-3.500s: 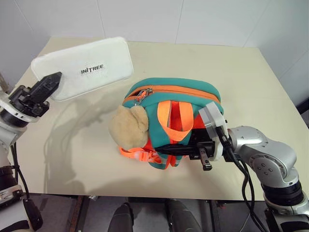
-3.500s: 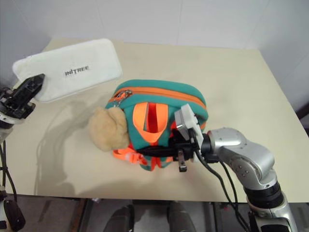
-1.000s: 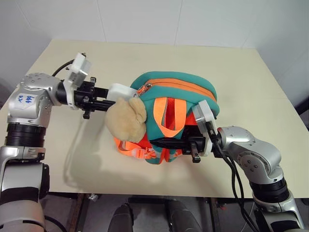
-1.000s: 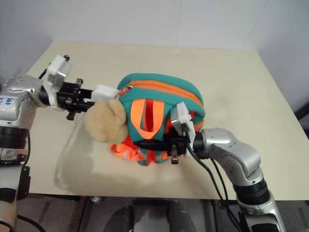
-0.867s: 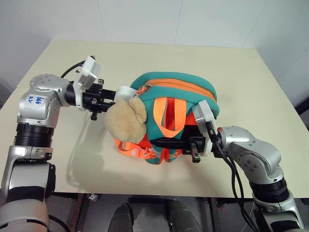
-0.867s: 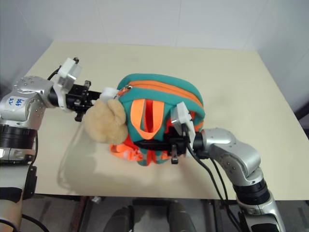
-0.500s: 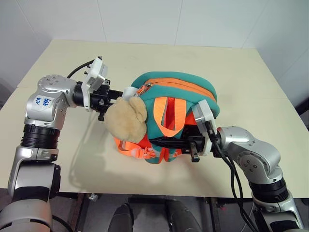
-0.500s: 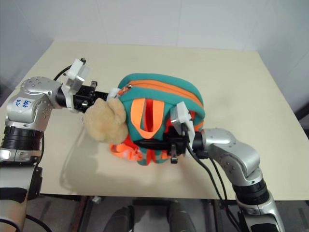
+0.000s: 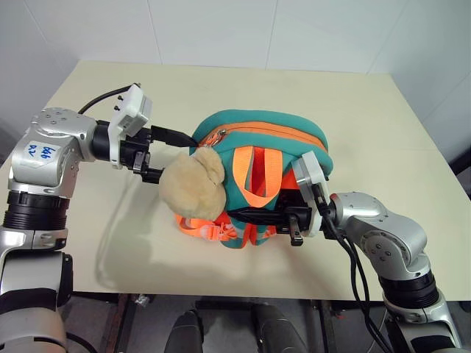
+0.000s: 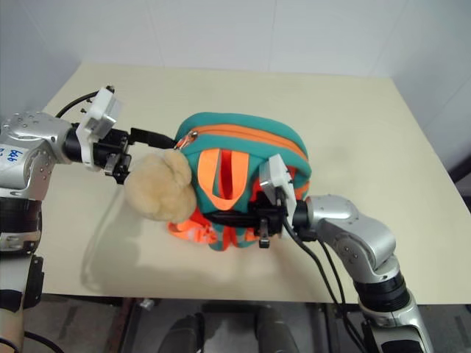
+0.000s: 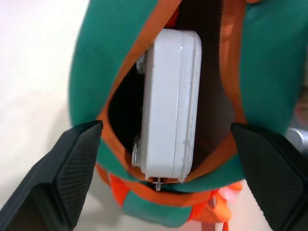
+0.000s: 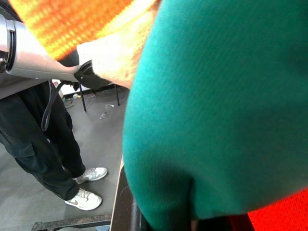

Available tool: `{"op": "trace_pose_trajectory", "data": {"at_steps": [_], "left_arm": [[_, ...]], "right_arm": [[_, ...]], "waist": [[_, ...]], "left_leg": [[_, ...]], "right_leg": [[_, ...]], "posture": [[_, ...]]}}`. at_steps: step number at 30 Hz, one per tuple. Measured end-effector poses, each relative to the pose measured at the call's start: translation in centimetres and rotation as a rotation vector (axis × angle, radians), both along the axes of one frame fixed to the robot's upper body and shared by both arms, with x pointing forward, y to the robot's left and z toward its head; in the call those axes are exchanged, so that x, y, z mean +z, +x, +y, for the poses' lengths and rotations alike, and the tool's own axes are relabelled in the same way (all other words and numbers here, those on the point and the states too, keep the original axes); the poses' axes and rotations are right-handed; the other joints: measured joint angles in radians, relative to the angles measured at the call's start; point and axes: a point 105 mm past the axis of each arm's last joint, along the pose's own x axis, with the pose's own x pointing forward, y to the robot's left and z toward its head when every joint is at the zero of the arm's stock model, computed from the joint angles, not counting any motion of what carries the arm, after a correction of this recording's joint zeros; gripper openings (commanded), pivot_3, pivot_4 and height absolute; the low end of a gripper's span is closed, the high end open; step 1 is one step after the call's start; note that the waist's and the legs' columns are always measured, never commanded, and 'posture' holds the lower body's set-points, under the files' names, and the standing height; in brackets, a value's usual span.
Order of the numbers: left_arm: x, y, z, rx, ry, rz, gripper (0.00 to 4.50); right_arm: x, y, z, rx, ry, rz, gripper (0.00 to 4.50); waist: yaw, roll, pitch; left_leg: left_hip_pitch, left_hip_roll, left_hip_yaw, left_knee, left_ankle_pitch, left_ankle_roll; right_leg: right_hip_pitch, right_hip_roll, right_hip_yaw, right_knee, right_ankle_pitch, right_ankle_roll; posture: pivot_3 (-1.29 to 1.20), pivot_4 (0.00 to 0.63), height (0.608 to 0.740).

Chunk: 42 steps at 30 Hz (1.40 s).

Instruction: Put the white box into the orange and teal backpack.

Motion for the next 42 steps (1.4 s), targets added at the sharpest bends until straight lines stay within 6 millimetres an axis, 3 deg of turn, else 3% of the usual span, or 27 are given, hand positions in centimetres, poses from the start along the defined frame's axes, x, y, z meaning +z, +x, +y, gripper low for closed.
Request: {"op": "trace_pose_trajectory", "data": {"at_steps": [4,15,20,24,30,37,42], "left_arm": [[1.5,0.1,0.3,0.041,-0.117,-0.071,4.50],[4.0,-1.8,4.7,0.244,-0.310,-0.098,4.50],[4.7,-3.0,6.1,0.234,-0.443,-0.093,3.30],[4.1,-4.2,6.8,0.160,-0.524,-0.034,1.99],[3.1,-4.1,7.4,0.112,-0.529,0.027,0.02],[0.0,-1.8,6.0,0.110,-0.345,0.157,0.00],[0.9,-0.9,4.2,0.026,-0.336,0.154,0.00]], "right_arm": [[0.1,0.0,0.1,0.001,0.001,-0.004,0.00],[0.1,0.1,0.0,-0.002,-0.002,-0.008,0.00],[0.1,0.0,0.0,0.006,0.000,-0.007,0.00],[0.1,0.1,0.0,0.007,0.000,-0.003,0.00],[0.1,0.1,0.0,0.008,0.000,-0.001,0.00],[0.2,0.1,0.0,0.013,-0.003,-0.006,0.00],[0.2,0.1,-0.1,0.010,-0.007,-0.007,0.00]], "waist": [[0.001,0.000,0.000],[-0.010,0.000,0.000],[-0.016,0.000,0.000],[-0.021,0.000,0.000],[-0.022,0.000,0.000],[-0.021,0.000,0.000],[-0.021,0.000,0.000]], "left_leg": [[0.000,0.000,0.000,0.000,0.000,0.000],[0.000,0.000,0.000,0.001,0.000,0.000],[0.000,0.000,0.000,0.000,0.000,0.000],[0.000,0.000,0.000,0.000,0.000,0.000],[0.001,0.000,0.000,0.000,0.000,0.000],[0.000,0.000,0.000,0.000,0.000,0.000],[0.000,0.000,0.000,0.000,0.000,0.000]], "right_leg": [[0.000,0.000,0.000,0.000,0.000,0.000],[0.000,0.000,0.000,0.001,0.000,0.000],[0.000,0.000,0.000,0.000,0.000,0.000],[0.000,0.000,0.000,0.000,0.000,0.000],[0.001,0.000,0.000,0.000,0.000,0.000],[0.001,0.000,0.000,-0.001,0.000,0.000],[0.000,0.000,0.000,0.000,0.000,0.000]], "posture": [[0.00,0.150,0.740],[0.00,0.150,0.740],[0.00,0.150,0.740],[0.00,0.150,0.740],[0.00,0.150,0.740],[0.00,0.150,0.740],[0.00,0.150,0.740]]}}
